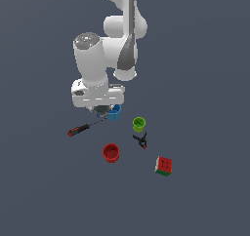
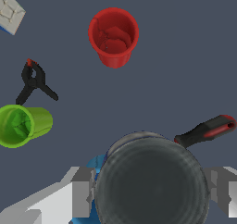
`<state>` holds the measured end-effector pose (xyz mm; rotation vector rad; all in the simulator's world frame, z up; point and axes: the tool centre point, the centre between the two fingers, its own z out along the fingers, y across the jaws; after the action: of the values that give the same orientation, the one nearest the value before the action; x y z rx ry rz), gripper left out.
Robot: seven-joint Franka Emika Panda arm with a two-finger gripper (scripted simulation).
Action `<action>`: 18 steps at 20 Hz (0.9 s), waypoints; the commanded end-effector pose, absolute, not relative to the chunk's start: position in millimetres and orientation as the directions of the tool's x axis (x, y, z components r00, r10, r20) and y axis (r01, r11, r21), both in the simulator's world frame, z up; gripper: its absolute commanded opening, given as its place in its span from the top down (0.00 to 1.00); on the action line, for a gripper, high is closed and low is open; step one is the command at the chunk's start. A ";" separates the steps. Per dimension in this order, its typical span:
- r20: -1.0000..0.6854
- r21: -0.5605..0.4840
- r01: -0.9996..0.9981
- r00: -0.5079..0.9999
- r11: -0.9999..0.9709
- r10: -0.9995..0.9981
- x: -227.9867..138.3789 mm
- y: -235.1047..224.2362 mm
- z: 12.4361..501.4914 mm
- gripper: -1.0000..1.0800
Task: Pick up a designated object from a clutter of objects.
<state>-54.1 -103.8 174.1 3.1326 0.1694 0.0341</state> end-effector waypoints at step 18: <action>0.006 0.001 0.113 0.994 -0.994 0.113 -66.2 -159.3 357.5 1.00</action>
<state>-65.3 -155.2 343.4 3.1356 0.1771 0.0123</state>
